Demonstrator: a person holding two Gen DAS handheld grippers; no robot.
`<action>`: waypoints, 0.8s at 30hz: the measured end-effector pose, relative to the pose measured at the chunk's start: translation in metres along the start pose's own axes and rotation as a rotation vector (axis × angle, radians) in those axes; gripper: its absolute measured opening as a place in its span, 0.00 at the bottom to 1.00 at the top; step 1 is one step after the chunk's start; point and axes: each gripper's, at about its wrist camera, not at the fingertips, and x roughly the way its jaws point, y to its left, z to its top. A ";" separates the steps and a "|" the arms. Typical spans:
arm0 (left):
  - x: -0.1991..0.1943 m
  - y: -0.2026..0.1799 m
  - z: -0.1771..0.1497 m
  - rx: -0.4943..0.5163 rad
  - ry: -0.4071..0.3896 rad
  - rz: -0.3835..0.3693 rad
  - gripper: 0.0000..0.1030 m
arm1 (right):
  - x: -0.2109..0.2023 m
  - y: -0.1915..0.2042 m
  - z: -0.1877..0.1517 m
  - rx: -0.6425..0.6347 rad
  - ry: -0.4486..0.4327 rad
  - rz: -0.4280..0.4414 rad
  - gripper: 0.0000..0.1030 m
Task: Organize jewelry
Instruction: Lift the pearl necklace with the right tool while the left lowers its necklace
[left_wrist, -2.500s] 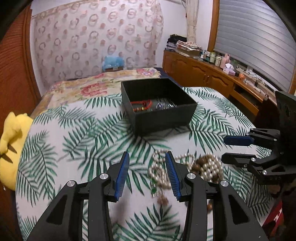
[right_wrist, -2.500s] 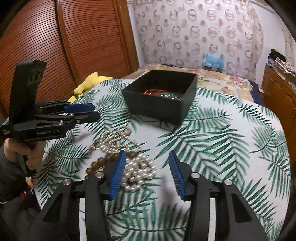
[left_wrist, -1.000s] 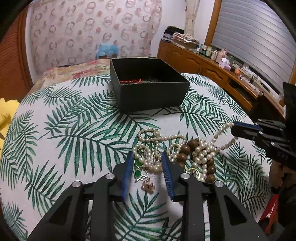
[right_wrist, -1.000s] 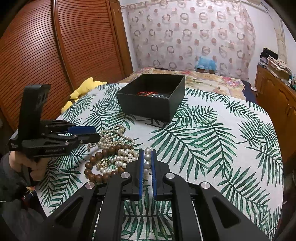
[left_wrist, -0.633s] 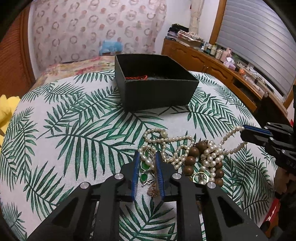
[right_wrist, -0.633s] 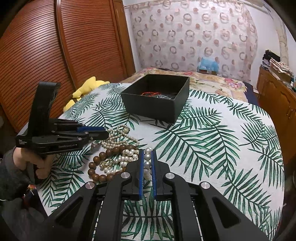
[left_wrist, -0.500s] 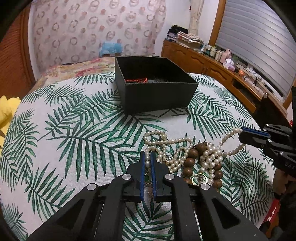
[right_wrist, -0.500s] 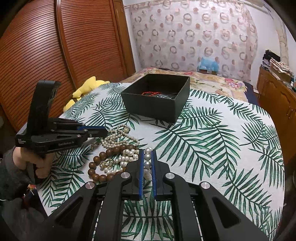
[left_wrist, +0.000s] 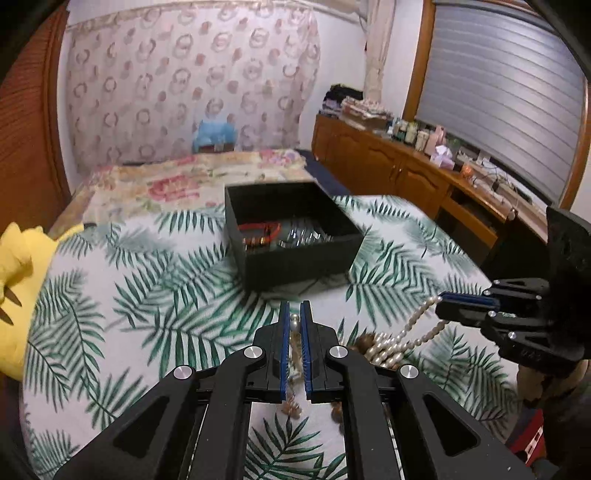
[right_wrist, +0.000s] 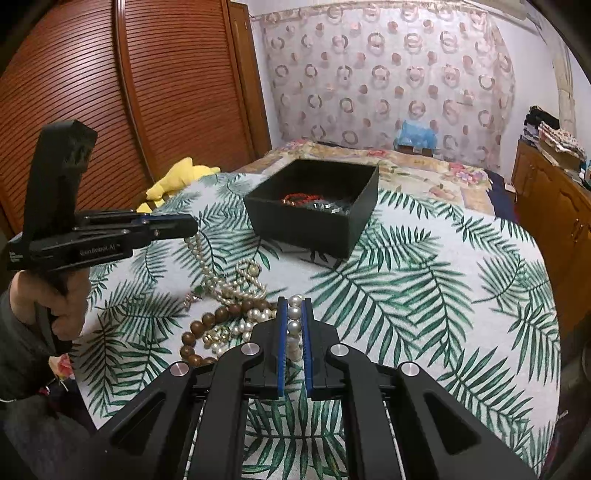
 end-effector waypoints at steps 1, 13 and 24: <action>-0.004 -0.001 0.004 0.001 -0.011 -0.003 0.05 | -0.003 0.000 0.004 -0.004 -0.009 -0.001 0.08; -0.035 -0.014 0.037 0.032 -0.116 -0.014 0.05 | -0.038 0.009 0.047 -0.050 -0.105 -0.013 0.08; -0.057 -0.021 0.068 0.062 -0.191 -0.003 0.05 | -0.058 0.011 0.078 -0.082 -0.166 -0.024 0.08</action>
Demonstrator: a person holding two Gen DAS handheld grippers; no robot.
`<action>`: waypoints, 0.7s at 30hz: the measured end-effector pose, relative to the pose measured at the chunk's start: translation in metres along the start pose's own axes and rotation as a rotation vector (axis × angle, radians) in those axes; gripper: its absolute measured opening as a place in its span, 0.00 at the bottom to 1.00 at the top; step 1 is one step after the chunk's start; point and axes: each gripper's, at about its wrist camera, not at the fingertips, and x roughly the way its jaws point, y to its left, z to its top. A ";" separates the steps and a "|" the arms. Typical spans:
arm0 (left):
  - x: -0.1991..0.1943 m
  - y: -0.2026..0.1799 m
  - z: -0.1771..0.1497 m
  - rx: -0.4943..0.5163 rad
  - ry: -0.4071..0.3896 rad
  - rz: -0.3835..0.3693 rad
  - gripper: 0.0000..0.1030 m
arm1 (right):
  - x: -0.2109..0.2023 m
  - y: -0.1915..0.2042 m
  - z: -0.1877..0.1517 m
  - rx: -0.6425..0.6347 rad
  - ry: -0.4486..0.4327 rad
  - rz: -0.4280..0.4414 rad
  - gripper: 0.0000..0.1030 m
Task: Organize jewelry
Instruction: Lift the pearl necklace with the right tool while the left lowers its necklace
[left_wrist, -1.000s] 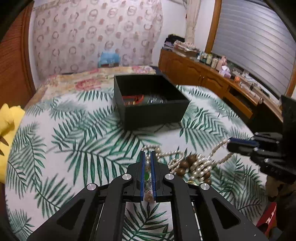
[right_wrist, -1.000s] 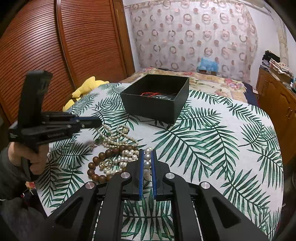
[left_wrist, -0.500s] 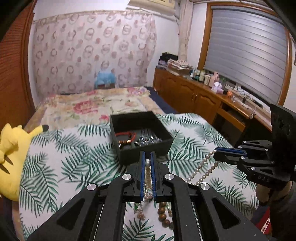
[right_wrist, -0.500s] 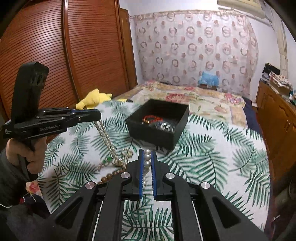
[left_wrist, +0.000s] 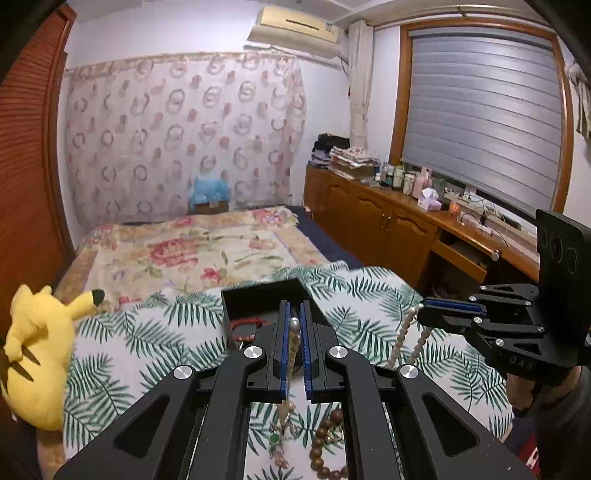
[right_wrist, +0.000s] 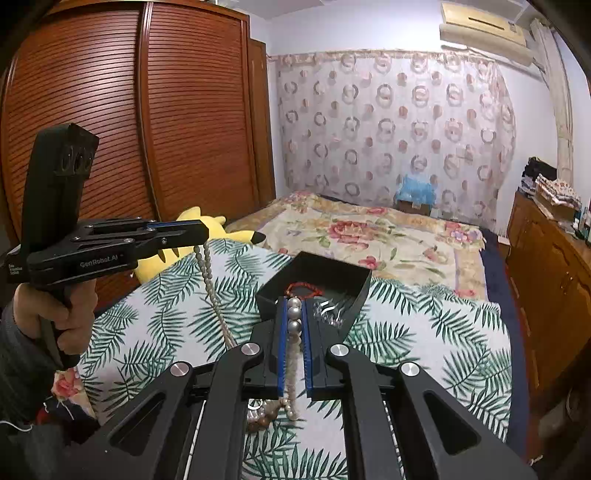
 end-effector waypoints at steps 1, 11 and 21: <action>-0.001 0.000 0.004 0.002 -0.008 0.000 0.05 | -0.001 -0.001 0.003 -0.001 -0.005 0.000 0.08; -0.005 0.003 0.043 0.014 -0.071 -0.019 0.05 | -0.001 -0.010 0.037 -0.023 -0.037 -0.005 0.08; 0.000 0.003 0.084 0.030 -0.110 -0.043 0.05 | 0.004 -0.028 0.075 -0.032 -0.051 0.000 0.08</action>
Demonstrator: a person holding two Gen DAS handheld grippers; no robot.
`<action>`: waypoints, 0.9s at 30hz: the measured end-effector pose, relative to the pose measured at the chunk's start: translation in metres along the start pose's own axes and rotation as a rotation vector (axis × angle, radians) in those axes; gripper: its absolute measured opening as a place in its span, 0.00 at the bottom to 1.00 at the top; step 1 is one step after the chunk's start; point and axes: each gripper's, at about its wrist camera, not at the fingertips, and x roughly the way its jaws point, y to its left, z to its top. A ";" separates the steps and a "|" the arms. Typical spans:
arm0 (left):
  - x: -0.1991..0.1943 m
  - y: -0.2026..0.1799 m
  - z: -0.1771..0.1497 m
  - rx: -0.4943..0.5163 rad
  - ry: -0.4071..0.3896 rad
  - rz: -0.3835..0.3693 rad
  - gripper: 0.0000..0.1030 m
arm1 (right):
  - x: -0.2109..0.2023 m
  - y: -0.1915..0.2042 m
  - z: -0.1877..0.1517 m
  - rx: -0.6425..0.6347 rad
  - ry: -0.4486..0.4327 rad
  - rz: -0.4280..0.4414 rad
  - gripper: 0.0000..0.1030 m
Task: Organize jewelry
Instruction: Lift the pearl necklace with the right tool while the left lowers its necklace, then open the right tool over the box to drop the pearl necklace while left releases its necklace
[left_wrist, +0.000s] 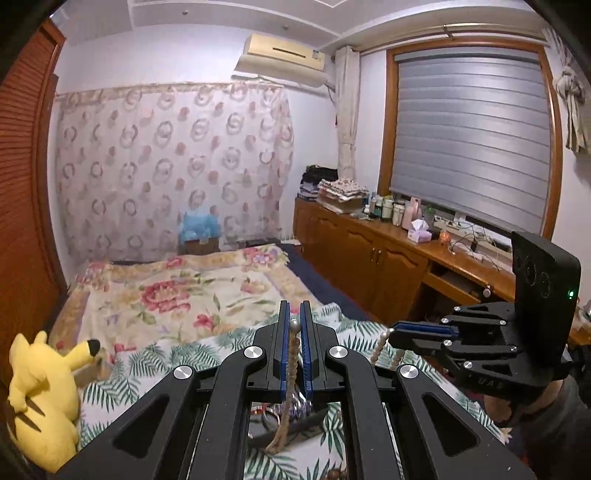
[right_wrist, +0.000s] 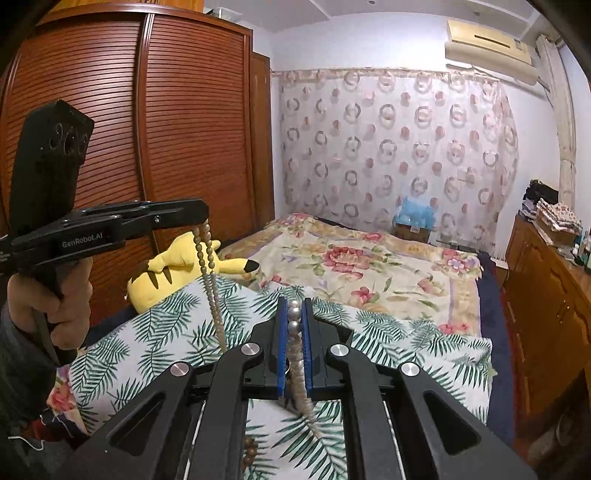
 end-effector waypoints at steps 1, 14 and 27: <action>0.002 0.001 0.006 -0.001 -0.004 0.000 0.05 | 0.001 -0.002 0.004 0.000 -0.002 0.000 0.08; 0.057 0.037 0.000 -0.051 0.082 0.002 0.05 | 0.031 -0.020 0.055 -0.039 -0.039 0.030 0.08; 0.109 0.060 -0.073 -0.123 0.253 0.012 0.05 | 0.087 -0.030 0.066 -0.031 0.008 0.049 0.08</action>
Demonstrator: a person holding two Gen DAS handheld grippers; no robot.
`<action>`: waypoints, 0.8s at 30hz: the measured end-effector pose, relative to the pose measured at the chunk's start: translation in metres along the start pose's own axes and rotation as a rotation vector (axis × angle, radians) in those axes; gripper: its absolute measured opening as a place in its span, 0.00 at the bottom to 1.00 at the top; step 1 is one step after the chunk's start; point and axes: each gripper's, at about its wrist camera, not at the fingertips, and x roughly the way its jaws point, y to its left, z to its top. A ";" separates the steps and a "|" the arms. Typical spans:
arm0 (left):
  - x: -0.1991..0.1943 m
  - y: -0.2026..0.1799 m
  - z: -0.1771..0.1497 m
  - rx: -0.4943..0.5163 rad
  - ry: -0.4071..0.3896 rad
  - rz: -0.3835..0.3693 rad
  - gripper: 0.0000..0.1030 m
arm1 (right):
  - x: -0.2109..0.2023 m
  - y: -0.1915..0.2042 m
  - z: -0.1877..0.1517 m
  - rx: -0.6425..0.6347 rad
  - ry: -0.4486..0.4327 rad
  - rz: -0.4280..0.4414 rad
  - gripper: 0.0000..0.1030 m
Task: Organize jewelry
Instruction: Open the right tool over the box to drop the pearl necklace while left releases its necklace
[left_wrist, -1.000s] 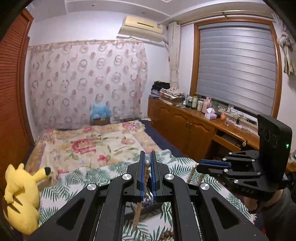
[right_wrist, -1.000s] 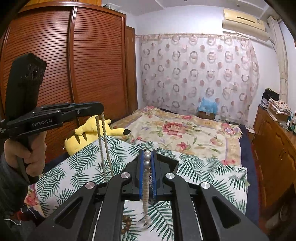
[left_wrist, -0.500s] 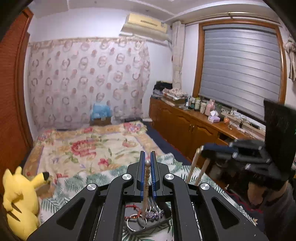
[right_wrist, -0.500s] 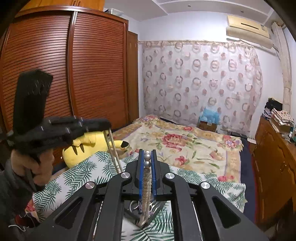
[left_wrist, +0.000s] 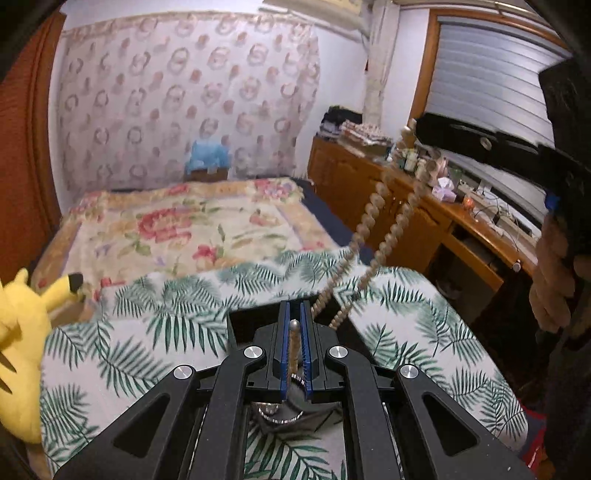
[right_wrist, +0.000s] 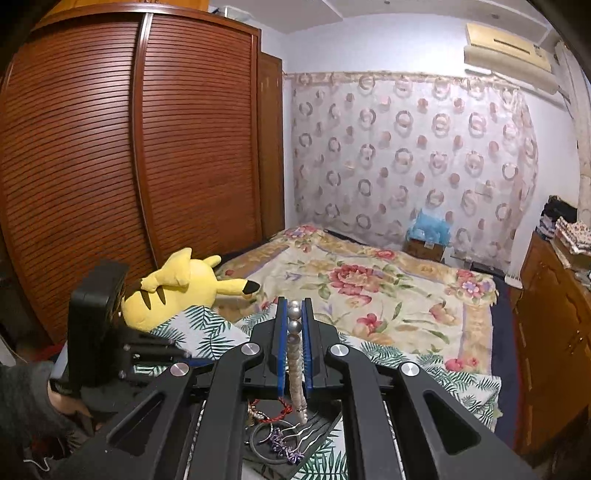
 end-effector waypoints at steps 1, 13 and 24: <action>0.002 0.002 -0.003 -0.005 0.007 -0.001 0.05 | 0.008 -0.002 -0.003 0.005 0.016 -0.001 0.08; 0.031 -0.003 -0.043 -0.015 0.093 0.018 0.05 | 0.085 -0.002 -0.062 0.063 0.191 0.040 0.08; 0.035 -0.006 -0.050 0.004 0.115 0.047 0.05 | 0.106 -0.003 -0.092 0.126 0.258 0.075 0.08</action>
